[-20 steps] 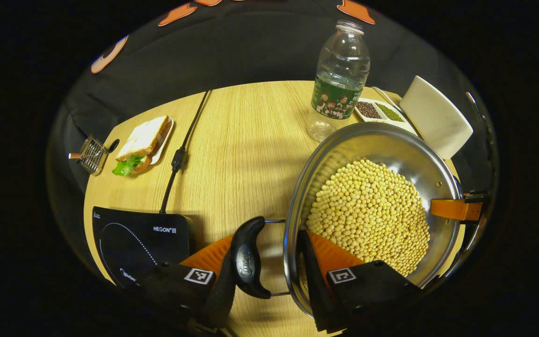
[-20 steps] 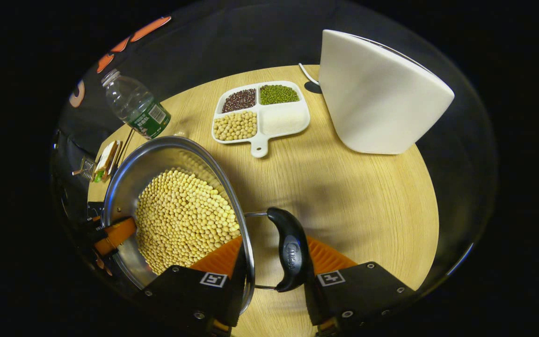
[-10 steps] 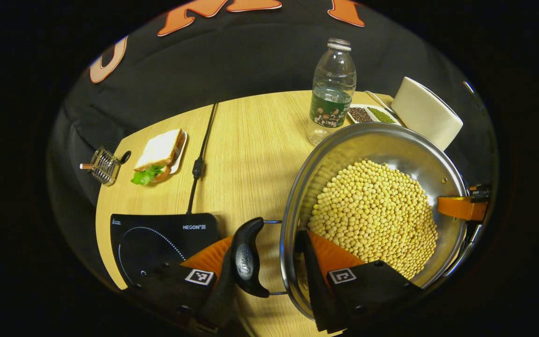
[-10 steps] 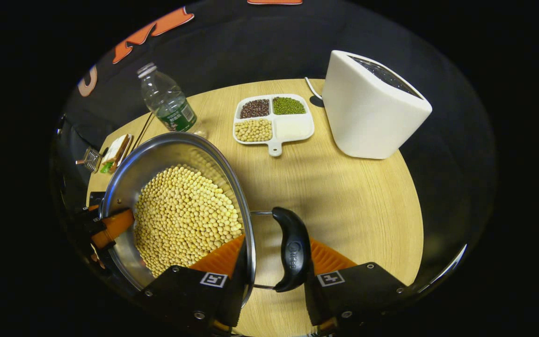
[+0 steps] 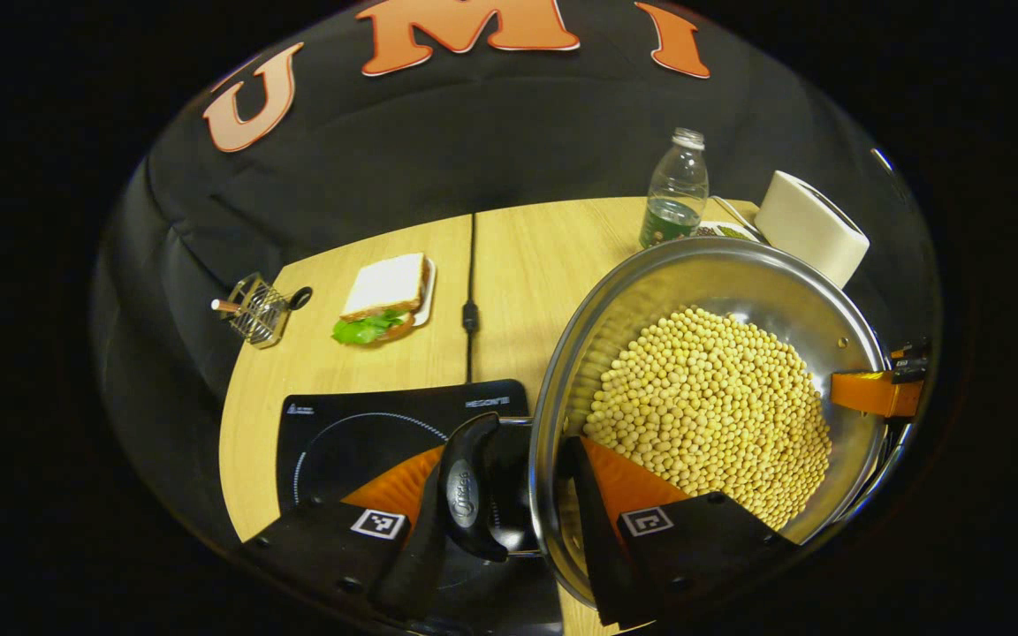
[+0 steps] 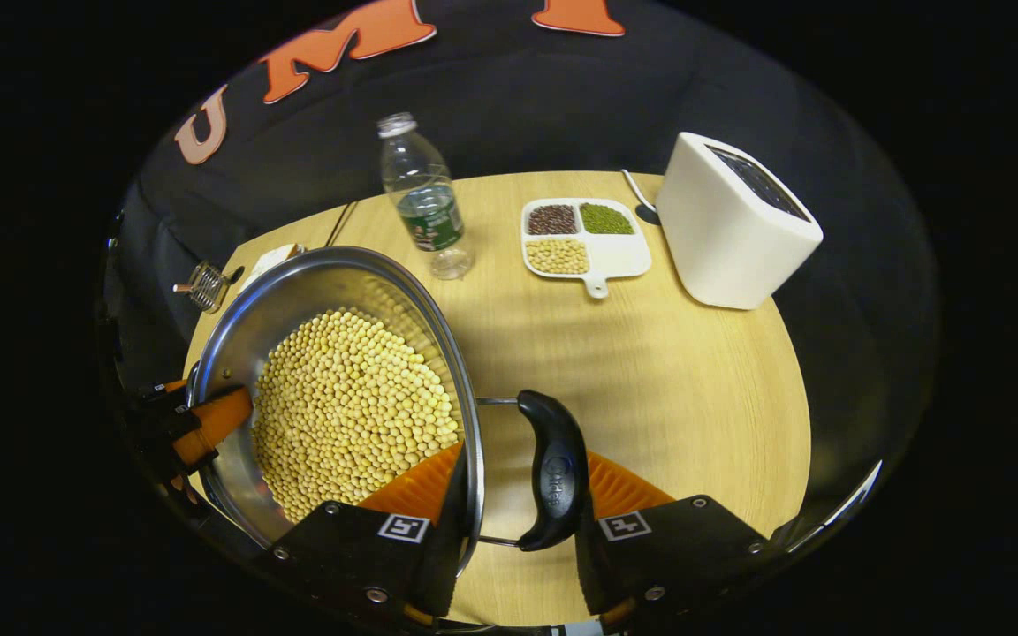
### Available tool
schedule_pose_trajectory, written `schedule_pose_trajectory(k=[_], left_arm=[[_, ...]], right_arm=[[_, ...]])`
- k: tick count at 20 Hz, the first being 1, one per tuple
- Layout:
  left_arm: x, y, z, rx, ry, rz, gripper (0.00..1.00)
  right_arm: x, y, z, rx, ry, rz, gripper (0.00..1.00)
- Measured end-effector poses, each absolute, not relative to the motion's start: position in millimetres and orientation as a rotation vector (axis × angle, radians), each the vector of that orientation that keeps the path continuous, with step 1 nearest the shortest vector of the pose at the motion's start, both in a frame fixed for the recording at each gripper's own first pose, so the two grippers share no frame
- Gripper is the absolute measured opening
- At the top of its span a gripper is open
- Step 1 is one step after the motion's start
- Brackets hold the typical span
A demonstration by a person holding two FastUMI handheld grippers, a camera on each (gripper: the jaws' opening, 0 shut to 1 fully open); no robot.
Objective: First push the handle of the pot to place it horizontally, then grasp the pot with both hands and set it on the induction cooktop.
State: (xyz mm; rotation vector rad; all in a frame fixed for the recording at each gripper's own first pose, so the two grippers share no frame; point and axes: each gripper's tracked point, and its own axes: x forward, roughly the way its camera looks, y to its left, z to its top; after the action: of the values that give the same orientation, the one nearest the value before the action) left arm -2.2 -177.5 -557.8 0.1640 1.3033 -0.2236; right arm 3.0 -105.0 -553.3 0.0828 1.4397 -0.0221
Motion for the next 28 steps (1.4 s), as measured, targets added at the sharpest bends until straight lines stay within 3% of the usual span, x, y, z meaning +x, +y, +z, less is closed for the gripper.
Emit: schedule_pose_trajectory(k=[10, 11, 12, 17, 18, 20, 24, 28], left_arm=[[1, -59, -521, 0.157, 1.251, -0.084, 0.74], [1, -46, -520, 0.156, 1.249, -0.07, 0.74], [-1, -34, -519, 0.155, 1.249, -0.056, 0.74], [-5, 21, -518, 0.149, 1.26, 0.012, 0.7], [-4, 31, -519, 0.151, 1.261, 0.021, 0.7], [-9, 48, -518, 0.157, 1.261, 0.036, 0.74], [-12, 62, -507, 0.156, 1.275, 0.059, 0.7], [-21, 60, -488, 0.156, 1.283, 0.068, 0.74]], right_arm=[[23, -120, -557, 0.057, 1.397, 0.097, 0.55], [24, -121, -559, 0.058, 1.395, 0.107, 0.59], [26, -121, -559, 0.053, 1.395, 0.121, 0.55], [43, -138, -550, 0.041, 1.403, 0.173, 0.55], [45, -139, -551, 0.039, 1.403, 0.186, 0.6], [47, -141, -555, 0.045, 1.41, 0.2, 0.54], [55, -143, -556, 0.041, 1.42, 0.218, 0.55], [62, -151, -552, 0.04, 1.431, 0.227, 0.55]])
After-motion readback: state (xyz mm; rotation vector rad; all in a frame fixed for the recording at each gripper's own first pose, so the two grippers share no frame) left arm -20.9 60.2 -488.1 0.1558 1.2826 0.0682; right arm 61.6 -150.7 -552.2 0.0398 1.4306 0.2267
